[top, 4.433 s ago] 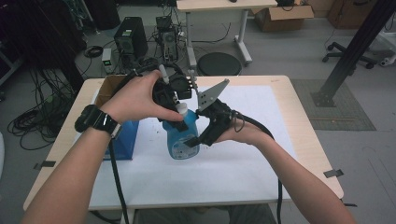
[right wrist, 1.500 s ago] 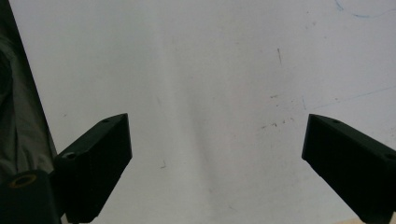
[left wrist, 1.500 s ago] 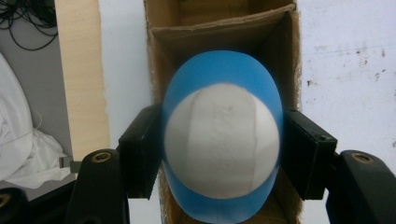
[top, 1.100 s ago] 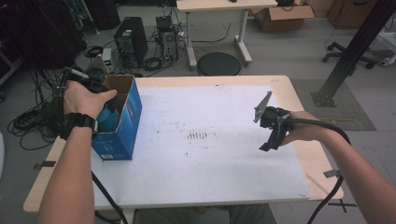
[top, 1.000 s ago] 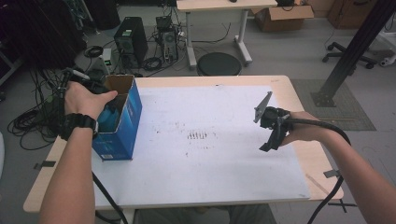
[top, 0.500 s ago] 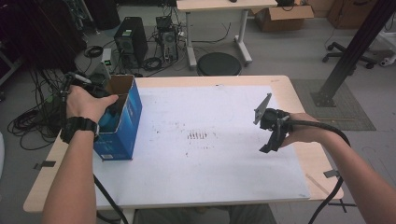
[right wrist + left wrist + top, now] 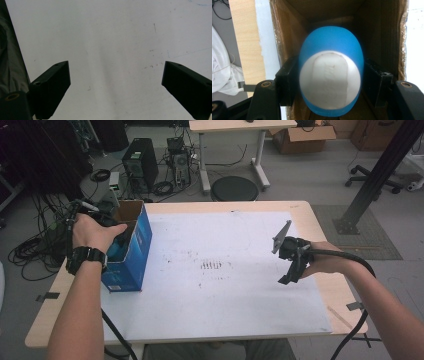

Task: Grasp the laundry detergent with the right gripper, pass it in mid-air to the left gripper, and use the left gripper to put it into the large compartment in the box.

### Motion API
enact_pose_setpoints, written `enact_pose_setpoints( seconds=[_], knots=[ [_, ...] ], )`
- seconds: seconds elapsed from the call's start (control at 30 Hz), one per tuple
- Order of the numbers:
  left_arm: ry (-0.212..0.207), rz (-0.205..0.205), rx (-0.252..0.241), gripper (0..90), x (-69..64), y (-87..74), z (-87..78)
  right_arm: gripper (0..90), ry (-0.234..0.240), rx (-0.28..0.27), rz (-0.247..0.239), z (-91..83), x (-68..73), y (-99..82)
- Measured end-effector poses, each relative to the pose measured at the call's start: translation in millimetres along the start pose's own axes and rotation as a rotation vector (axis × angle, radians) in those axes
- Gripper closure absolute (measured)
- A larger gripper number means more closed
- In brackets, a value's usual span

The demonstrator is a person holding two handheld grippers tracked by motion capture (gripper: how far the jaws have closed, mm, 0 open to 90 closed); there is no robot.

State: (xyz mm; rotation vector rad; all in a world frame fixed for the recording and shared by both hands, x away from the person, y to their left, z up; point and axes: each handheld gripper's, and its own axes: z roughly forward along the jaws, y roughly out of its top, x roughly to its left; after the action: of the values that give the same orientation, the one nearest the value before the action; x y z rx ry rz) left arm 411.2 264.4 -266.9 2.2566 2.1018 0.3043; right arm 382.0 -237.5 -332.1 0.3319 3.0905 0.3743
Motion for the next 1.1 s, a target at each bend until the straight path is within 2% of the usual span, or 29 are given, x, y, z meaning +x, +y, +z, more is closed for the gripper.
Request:
enact_pose_setpoints(
  seconds=[0.53,0.77,0.93,1.1],
  knots=[
    [0.005,-0.007,0.013,37.5,-3.3,2.3,1.7,8.2,-0.001,0.000,0.010,-0.5,0.6,-5.1],
    [0.004,-0.014,0.017,32.6,-2.3,1.4,2.6,8.2,0.006,-0.001,0.008,0.5,0.6,-5.7],
    [-0.004,-0.016,0.002,30.3,-1.9,0.9,-4.2,8.2,0.006,-0.005,0.007,-0.4,0.2,-5.9],
    [0.002,-0.012,-0.011,28.2,-1.8,0.0,-19.4,8.2,0.005,-0.008,0.009,-2.8,0.8,-6.4]
  ],
)
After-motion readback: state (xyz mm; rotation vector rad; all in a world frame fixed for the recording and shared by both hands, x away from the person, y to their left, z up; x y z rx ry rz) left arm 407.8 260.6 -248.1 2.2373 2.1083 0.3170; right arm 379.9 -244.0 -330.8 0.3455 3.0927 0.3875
